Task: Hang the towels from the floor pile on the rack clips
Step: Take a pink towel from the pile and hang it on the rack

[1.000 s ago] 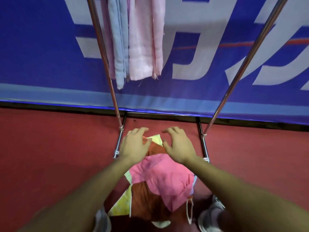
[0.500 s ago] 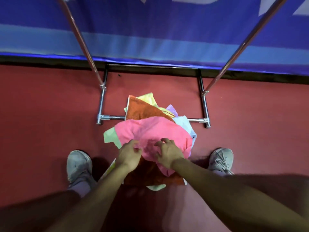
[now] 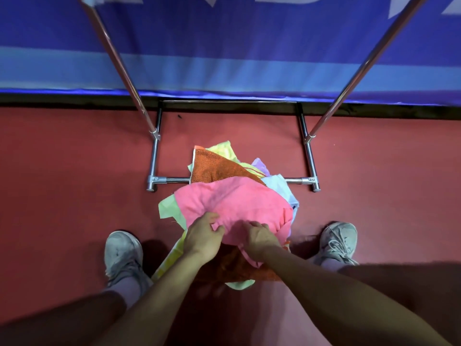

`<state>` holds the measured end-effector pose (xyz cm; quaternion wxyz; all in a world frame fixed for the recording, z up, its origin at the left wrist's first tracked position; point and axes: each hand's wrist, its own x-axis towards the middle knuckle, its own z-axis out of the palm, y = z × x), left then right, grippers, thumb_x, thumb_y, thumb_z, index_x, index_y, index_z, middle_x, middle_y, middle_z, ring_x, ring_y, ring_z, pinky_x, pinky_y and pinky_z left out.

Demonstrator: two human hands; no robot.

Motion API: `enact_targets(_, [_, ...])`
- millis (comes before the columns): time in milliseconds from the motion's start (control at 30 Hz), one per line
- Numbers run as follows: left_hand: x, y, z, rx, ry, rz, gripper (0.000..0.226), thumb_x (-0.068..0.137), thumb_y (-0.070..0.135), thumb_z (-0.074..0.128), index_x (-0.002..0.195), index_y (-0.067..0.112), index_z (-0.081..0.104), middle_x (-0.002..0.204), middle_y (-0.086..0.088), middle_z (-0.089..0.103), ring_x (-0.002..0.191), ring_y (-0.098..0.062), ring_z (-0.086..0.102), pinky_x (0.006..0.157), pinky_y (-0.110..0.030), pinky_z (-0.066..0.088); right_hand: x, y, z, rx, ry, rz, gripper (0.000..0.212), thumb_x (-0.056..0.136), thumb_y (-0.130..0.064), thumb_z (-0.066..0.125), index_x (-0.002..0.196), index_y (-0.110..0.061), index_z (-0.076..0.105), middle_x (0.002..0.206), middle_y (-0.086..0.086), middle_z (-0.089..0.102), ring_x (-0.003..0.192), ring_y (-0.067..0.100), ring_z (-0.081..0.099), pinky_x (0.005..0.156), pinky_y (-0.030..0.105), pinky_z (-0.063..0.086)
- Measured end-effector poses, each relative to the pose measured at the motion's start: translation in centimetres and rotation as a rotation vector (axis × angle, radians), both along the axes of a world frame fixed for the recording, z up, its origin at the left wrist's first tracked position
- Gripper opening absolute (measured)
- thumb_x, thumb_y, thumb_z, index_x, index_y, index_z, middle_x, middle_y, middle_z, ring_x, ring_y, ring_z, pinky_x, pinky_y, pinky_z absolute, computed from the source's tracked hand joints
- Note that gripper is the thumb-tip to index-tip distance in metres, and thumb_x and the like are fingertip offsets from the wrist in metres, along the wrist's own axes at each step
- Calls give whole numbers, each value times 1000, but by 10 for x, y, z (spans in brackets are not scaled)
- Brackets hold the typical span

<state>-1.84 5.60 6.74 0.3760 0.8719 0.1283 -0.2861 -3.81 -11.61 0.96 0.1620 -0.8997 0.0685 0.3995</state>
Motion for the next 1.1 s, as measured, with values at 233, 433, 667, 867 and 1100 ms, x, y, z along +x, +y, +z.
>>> enact_targets(233, [-10,-6,27,-13,2,-70,35,93,30,62,128,31,62,131,9,65,118,-14,61,107,-34,46,-3,-15,-4,-50,122,25,52,102,-40,40,152,-32,36,159,10,32,147,36,26,122,47,24])
enact_targets(433, [-12,-7,43,-63,-13,-66,29,95,32,60,123,33,64,129,12,65,118,-11,60,108,-35,45,-3,-16,-1,-7,79,27,52,103,-45,41,152,-27,39,152,9,46,139,32,44,117,40,34])
enact_targets(667, [-14,-2,44,-43,-5,-89,30,96,32,60,126,30,64,128,12,65,114,-8,61,98,-23,45,-11,-10,-24,14,174,88,47,107,-44,31,154,-37,29,166,9,17,154,40,5,124,54,12])
enact_targets(867, [-23,6,31,1,53,-90,29,94,35,61,123,32,66,123,12,68,111,-7,63,96,-23,49,-19,-7,-18,68,72,32,54,108,-34,29,155,-9,28,162,14,32,153,28,25,122,38,23])
enact_targets(1100, [-17,12,51,15,52,-126,25,94,33,61,119,31,65,120,13,68,113,-11,63,100,-30,49,-5,-18,50,273,-81,-314,34,106,-30,40,92,-16,68,103,9,71,100,28,65,84,31,45])
